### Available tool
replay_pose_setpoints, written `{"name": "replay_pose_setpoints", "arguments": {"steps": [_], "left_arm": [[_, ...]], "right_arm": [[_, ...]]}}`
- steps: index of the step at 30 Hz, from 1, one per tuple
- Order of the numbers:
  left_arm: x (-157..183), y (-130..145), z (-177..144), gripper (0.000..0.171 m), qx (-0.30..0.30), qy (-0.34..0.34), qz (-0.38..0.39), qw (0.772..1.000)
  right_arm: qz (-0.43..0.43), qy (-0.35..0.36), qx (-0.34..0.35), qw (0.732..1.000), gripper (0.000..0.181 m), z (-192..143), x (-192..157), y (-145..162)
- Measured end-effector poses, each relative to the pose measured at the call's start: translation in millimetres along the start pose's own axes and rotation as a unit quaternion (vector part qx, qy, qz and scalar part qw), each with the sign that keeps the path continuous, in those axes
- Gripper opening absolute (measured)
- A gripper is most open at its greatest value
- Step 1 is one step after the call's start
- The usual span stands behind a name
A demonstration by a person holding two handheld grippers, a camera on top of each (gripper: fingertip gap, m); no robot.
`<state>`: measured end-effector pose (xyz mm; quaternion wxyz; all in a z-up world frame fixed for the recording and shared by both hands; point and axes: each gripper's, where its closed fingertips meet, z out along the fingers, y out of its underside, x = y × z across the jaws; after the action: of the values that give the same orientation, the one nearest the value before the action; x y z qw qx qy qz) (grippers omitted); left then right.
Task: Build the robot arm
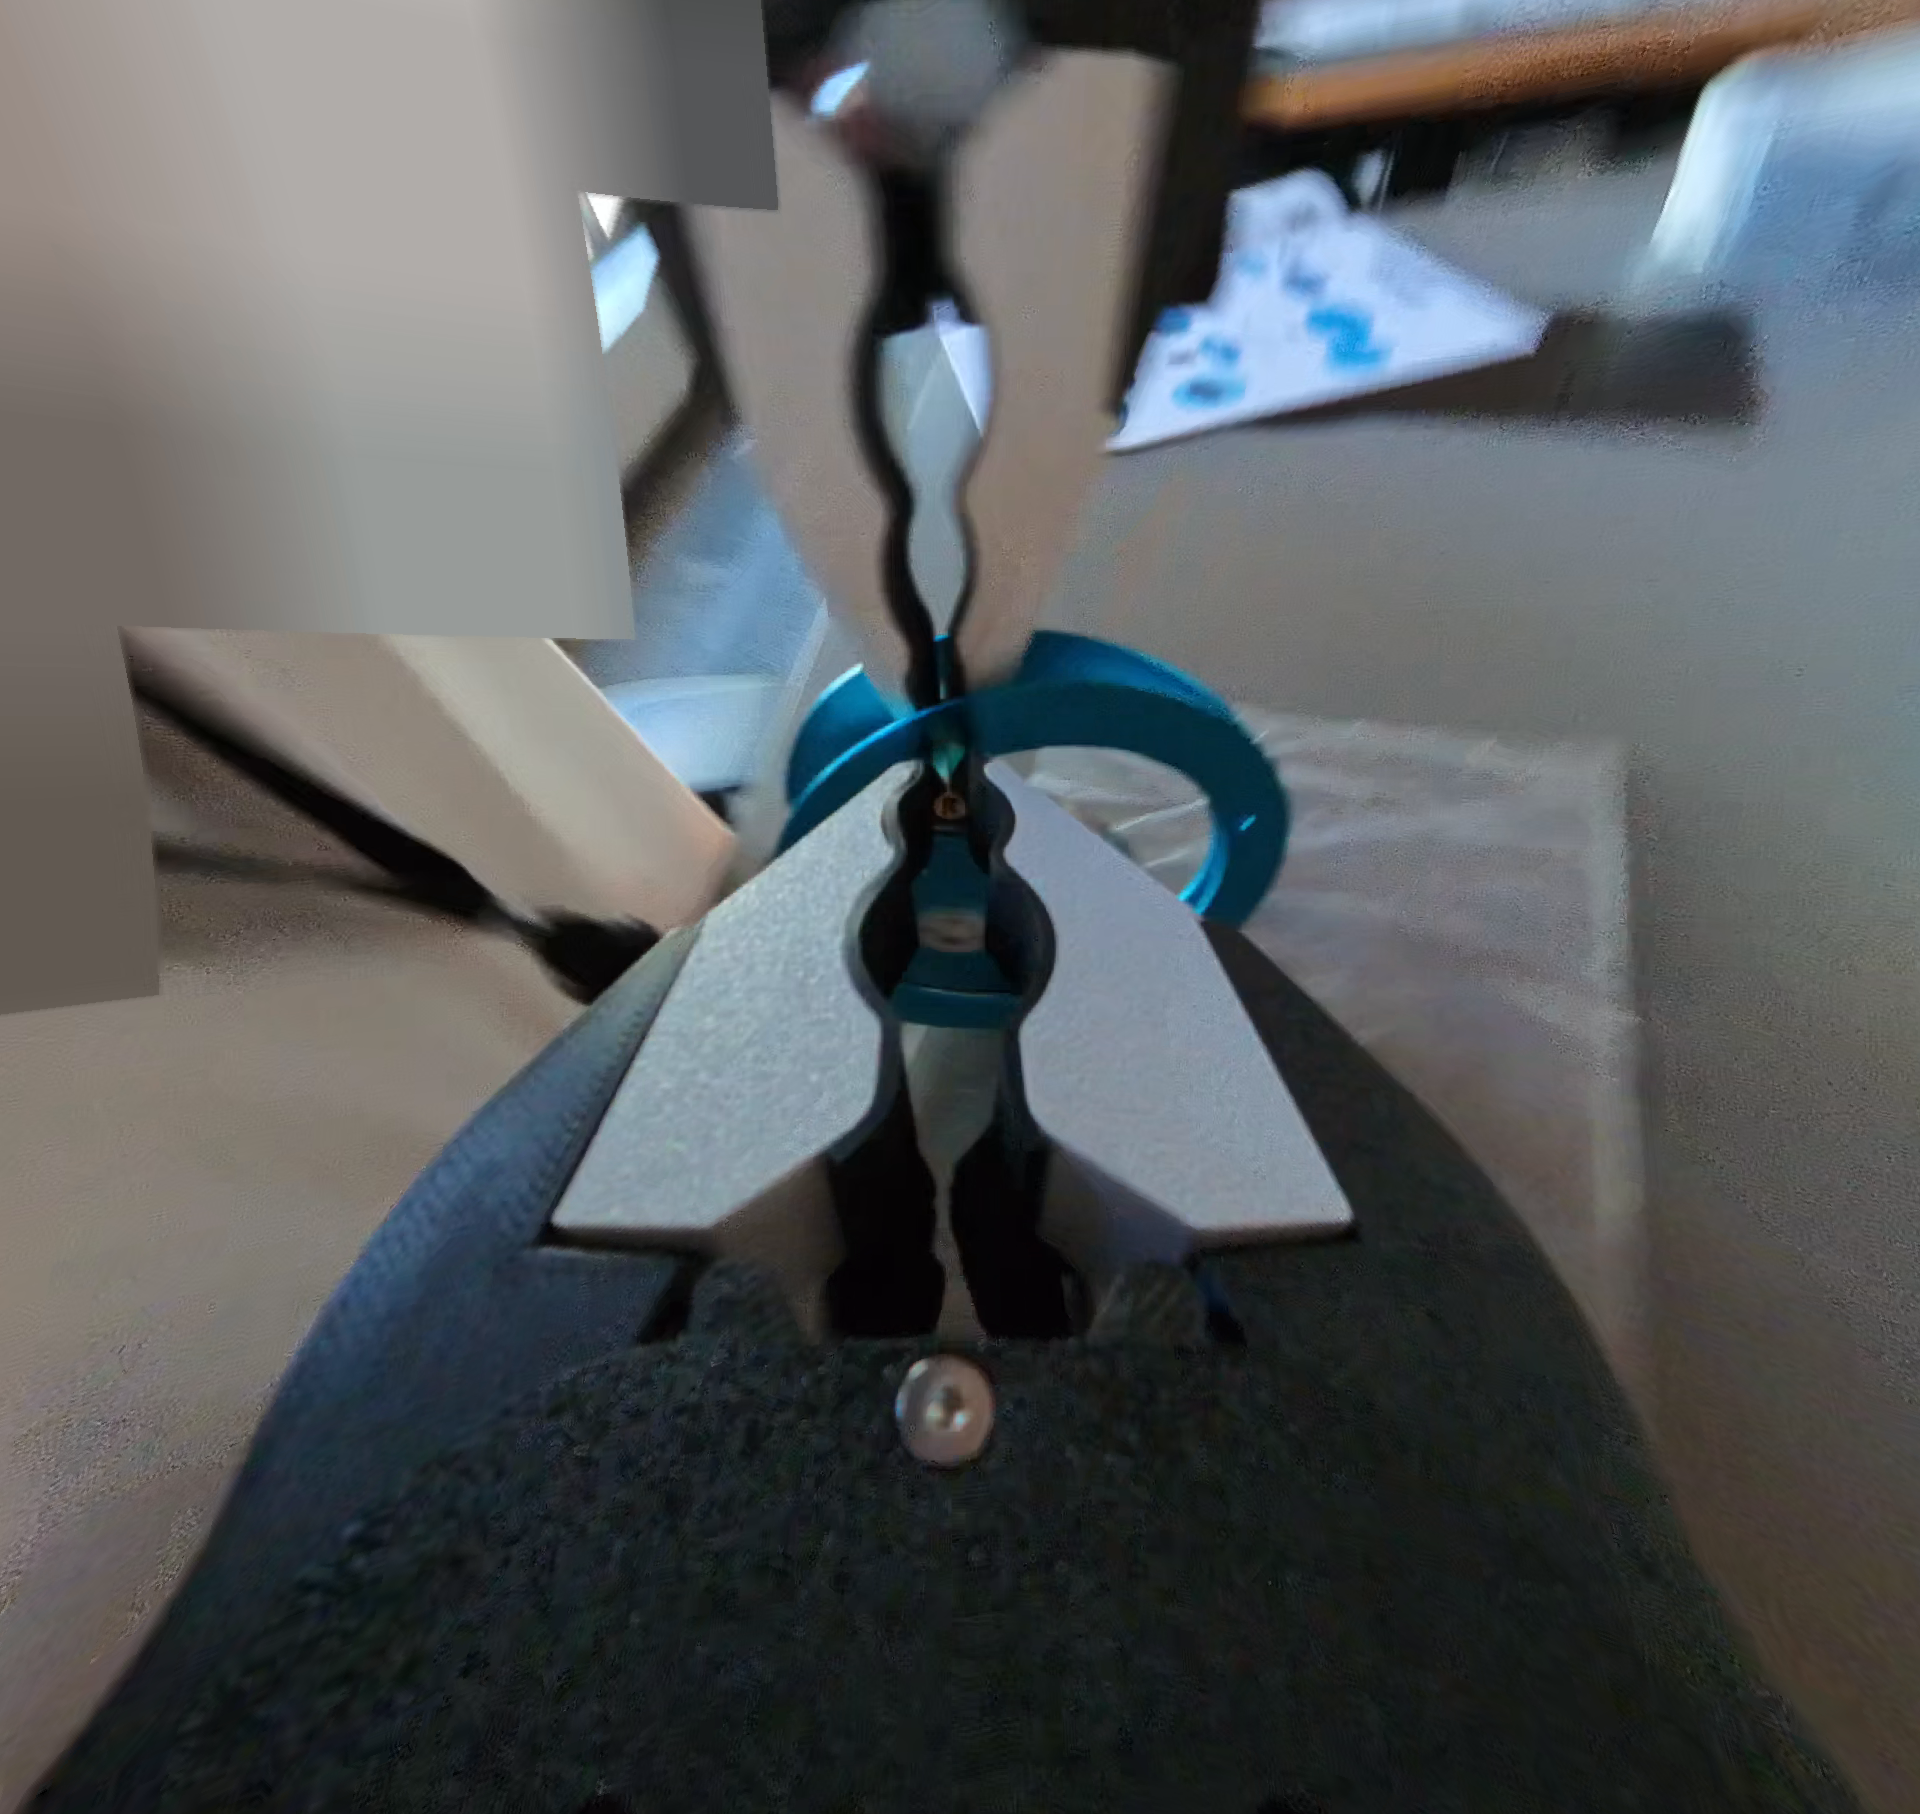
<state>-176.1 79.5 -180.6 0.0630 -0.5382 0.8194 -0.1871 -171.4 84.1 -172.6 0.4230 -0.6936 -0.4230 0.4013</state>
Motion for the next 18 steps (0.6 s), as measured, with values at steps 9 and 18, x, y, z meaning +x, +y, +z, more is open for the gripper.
{"name": "replay_pose_setpoints", "arguments": {"steps": [9, 18], "left_arm": [[5.4, 4.3, 0.0, 0.002, 0.016, 0.013, -0.008, 1.0], [10.1, 3.8, 1.4, 0.002, 0.017, 0.04, -0.011, 0.999]], "right_arm": [[0.392, -0.147, 0.027, 0.908, 0.005, 3.9, -8.5, -0.9], [-0.426, 0.107, 0.098, 0.893, 0.028, -8.6, 2.4, 0.4]]}}
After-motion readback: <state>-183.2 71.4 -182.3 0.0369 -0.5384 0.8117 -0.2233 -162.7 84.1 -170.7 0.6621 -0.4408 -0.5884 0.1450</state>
